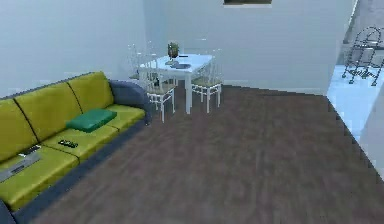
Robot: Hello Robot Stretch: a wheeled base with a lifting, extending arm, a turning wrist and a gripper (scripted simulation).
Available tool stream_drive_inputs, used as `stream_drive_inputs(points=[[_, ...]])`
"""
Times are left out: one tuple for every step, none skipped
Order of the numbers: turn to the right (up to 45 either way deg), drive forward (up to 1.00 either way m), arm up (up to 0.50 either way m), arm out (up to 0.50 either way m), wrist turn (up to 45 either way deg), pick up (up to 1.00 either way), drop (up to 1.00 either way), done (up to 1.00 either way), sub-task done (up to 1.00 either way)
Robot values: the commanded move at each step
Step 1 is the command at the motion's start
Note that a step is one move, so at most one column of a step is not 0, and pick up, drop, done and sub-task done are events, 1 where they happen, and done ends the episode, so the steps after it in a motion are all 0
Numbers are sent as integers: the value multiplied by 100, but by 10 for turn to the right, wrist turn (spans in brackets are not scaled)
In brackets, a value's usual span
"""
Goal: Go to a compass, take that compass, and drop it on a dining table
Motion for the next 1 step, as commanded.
stream_drive_inputs(points=[[0,100,0,0,0,0,0,0,0]])
